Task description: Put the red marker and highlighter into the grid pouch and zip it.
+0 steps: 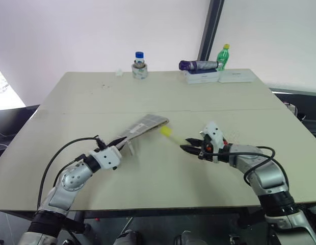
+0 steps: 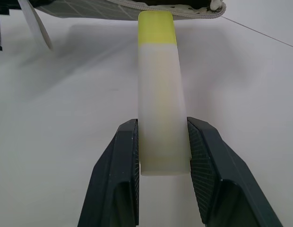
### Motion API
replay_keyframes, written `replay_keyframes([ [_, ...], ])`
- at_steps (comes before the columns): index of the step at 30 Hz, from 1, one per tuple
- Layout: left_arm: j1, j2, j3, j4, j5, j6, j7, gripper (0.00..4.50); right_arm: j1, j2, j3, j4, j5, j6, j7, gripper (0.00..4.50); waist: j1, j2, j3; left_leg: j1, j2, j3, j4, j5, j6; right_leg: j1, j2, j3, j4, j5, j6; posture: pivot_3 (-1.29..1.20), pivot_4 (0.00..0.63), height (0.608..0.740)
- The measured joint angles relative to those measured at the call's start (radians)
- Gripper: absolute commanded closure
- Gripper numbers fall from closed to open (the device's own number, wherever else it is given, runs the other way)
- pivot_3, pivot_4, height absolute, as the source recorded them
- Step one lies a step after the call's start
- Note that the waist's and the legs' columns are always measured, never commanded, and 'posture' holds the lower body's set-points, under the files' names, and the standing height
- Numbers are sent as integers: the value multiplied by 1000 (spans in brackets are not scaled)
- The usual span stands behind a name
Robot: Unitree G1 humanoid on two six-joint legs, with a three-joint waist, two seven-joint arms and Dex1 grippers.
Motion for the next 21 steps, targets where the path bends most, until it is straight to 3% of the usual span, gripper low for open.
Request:
replay_keyframes([
  [21,14,-11,-4,-16,6,3,-1,4500,-52,11,7,58,-26,-29,-4,3633,-2,0,0,0,0,0,0,0,0,0,0,0,0,0,0,0,150,740],
])
